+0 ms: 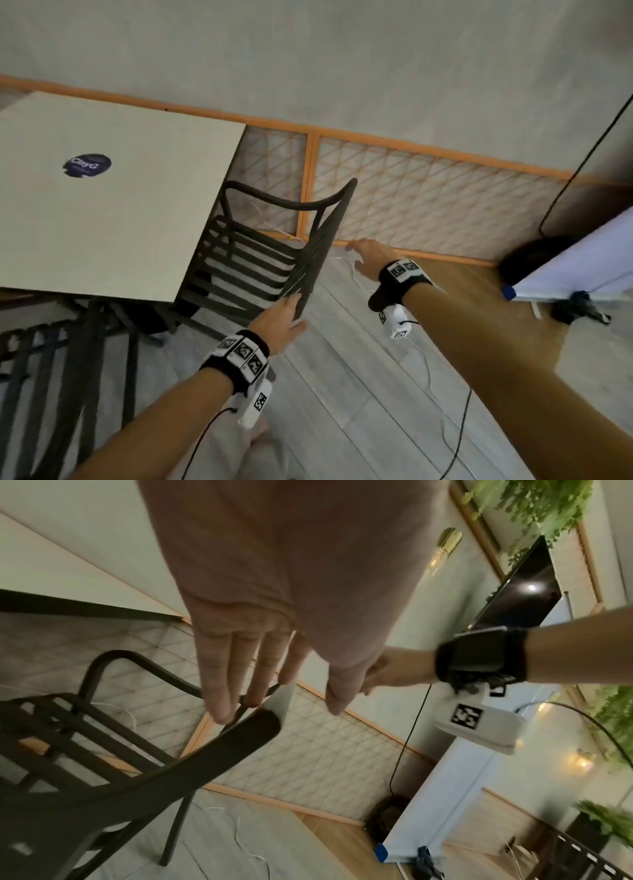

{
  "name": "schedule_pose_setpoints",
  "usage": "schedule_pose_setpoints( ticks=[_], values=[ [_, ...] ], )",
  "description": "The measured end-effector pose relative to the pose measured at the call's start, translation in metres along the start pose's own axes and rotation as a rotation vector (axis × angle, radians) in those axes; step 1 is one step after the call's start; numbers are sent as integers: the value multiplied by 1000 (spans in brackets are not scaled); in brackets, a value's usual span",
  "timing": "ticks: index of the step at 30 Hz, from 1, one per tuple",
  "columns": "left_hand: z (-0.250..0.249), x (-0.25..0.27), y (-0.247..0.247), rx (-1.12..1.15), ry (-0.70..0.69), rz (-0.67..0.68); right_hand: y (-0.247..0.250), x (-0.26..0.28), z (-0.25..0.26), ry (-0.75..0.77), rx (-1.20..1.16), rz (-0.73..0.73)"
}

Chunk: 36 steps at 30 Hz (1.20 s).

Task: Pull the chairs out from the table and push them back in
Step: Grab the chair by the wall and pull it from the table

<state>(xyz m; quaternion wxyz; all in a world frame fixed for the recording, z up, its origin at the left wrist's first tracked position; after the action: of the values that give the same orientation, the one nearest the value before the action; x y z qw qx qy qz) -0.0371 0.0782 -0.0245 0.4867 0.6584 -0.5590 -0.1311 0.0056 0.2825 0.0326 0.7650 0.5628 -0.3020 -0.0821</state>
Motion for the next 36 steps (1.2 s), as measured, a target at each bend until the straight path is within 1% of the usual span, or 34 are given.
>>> schedule_pose_setpoints(
  ticks=[3, 6, 7, 8, 10, 11, 14, 16, 18, 21, 27, 36],
  values=[
    [-7, -34, 5, -181, 4, -60, 4, -48, -4, 33, 6, -32],
    [-1, -63, 2, -311, 10, -23, -1, -91, -4, 36, 49, -21],
    [8, -74, -2, -307, 27, 20, -4, -104, -5, 41, 96, -10],
    [17, -84, -5, -263, 56, 87, -7, -116, -4, 46, 157, 5],
    [26, -100, -11, -146, 60, 190, -14, -141, -5, 60, 258, 40],
    [27, -107, -11, -113, 51, 205, -19, -154, -8, 61, 292, 60],
    [25, -116, -7, -47, 20, 159, -32, -183, -16, 88, 375, 148],
    [25, -115, -10, 11, 21, 168, -40, -199, -20, 124, 426, 198],
    [23, -114, -8, 19, 18, 169, -41, -208, -21, 148, 447, 224],
    [19, -121, -1, 21, 29, 127, -43, -222, -24, 152, 483, 272],
    [20, -149, 15, -23, 72, 98, -20, -257, -19, 185, 492, 272],
    [59, -196, 51, 27, 182, 57, 8, -331, 30, 323, 518, 254]
  ],
)
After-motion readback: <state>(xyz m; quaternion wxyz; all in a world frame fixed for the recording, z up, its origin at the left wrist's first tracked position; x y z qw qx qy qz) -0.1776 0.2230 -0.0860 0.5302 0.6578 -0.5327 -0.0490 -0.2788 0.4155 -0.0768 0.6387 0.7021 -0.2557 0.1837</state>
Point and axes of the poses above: each hand's wrist, its own x-axis away from the middle knuckle, its own y-axis out of the back of the hand, z = x × y, the point moved 9 cm from there along -x, towards the middle knuckle, and after that the axes turned 7 degrees about z, right-handed, at the moved point
